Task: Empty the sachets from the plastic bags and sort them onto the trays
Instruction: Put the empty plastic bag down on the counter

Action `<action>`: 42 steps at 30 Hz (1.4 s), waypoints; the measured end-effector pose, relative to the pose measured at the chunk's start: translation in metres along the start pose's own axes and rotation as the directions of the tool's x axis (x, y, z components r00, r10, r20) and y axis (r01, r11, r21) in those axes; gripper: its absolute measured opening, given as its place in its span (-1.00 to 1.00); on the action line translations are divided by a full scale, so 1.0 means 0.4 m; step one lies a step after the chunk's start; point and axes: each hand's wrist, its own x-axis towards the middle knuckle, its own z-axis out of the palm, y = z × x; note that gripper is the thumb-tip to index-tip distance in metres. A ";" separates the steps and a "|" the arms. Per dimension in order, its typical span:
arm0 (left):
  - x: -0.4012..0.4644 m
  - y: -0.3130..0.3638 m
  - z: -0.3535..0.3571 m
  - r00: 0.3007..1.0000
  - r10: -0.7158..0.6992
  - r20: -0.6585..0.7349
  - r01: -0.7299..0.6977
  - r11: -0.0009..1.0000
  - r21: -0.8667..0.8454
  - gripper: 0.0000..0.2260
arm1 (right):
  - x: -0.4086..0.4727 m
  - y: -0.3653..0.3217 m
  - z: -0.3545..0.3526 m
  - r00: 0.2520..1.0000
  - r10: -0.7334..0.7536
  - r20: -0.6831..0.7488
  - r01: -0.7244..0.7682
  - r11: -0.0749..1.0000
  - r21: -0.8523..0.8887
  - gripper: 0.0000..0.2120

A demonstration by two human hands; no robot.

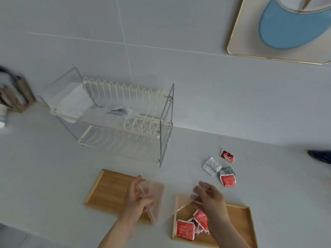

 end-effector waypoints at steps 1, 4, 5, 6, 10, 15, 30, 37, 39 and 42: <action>0.009 -0.002 -0.040 0.999 0.000 -0.038 -0.001 1.000 -0.006 -0.41 | 0.004 0.004 0.029 1.000 -0.017 0.004 0.017 0.998 -0.064 -0.81; 0.034 0.002 -0.155 0.991 -0.002 -0.137 0.001 1.000 -0.013 -0.47 | 0.005 0.017 0.131 0.997 -0.057 0.059 0.069 0.973 -0.222 -0.78; 0.043 0.006 -0.193 0.986 -0.007 -0.168 0.004 1.000 -0.016 -0.48 | 0.002 0.023 0.172 0.994 -0.063 0.089 0.085 0.960 -0.268 -0.78; 0.050 0.012 -0.230 0.981 -0.011 -0.195 0.007 1.000 -0.023 -0.49 | -0.001 0.030 0.215 0.990 -0.070 0.121 0.105 0.944 -0.312 -0.78; 0.091 0.048 -0.379 0.961 -0.011 -0.278 0.000 0.999 -0.041 -0.53 | -0.023 0.056 0.396 0.979 -0.075 0.189 0.150 0.894 -0.422 -0.80; 0.134 0.118 -0.572 0.955 -0.013 -0.298 -0.012 0.997 -0.082 -0.51 | -0.047 0.081 0.618 0.976 -0.079 0.205 0.176 0.841 -0.512 -0.81; 0.326 0.197 -1.009 0.869 0.155 -0.470 -0.071 0.979 0.191 -0.32 | -0.062 0.143 1.091 0.921 -0.090 0.379 0.356 0.589 -0.725 -0.58; 0.371 0.176 -1.038 0.933 0.193 -0.304 -0.048 0.904 0.426 -0.19 | -0.068 0.164 1.156 0.865 0.009 0.502 0.487 0.228 -0.843 -0.30; 0.374 0.166 -1.038 0.943 0.205 -0.263 -0.046 0.861 0.506 -0.15 | -0.073 0.166 1.161 0.862 0.058 0.504 0.491 0.157 -0.857 -0.30; 0.373 0.155 -1.031 0.940 0.223 -0.257 -0.018 0.786 0.617 -0.15 | -0.084 0.169 1.154 0.851 0.089 0.518 0.512 0.086 -0.855 -0.32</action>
